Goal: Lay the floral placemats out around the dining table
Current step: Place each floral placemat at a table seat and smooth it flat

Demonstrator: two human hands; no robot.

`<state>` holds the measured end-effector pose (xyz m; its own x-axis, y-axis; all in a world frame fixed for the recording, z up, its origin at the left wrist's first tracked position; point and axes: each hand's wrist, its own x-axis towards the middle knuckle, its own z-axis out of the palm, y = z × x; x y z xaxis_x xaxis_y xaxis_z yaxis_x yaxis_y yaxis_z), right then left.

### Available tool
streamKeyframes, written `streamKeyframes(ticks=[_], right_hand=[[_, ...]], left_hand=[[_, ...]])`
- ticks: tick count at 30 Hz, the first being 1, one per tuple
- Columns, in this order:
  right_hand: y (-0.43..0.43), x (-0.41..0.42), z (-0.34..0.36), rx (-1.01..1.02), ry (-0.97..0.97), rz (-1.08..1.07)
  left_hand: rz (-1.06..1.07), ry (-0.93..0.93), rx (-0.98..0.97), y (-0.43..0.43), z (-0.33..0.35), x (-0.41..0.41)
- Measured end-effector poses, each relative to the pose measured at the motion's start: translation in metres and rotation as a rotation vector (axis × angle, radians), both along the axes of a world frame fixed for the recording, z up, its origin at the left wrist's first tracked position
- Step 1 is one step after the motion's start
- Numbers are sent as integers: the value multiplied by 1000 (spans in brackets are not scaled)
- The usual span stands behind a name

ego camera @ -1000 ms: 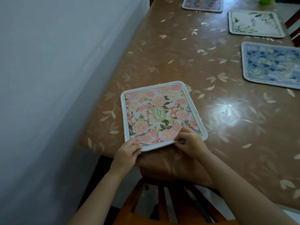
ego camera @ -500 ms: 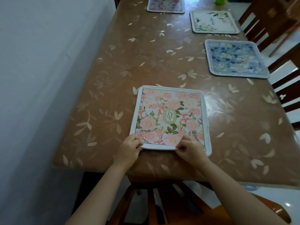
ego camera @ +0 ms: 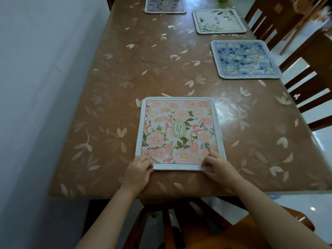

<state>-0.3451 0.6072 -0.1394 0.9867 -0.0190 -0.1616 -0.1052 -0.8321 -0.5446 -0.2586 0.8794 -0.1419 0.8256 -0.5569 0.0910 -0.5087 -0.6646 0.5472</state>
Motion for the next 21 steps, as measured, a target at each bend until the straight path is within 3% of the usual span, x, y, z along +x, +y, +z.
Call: streamKeyframes(ticks=[21], right_hand=[[24,-12,5,-60,50,112]], left_hand=[[56,18,66,35,-4,-21]])
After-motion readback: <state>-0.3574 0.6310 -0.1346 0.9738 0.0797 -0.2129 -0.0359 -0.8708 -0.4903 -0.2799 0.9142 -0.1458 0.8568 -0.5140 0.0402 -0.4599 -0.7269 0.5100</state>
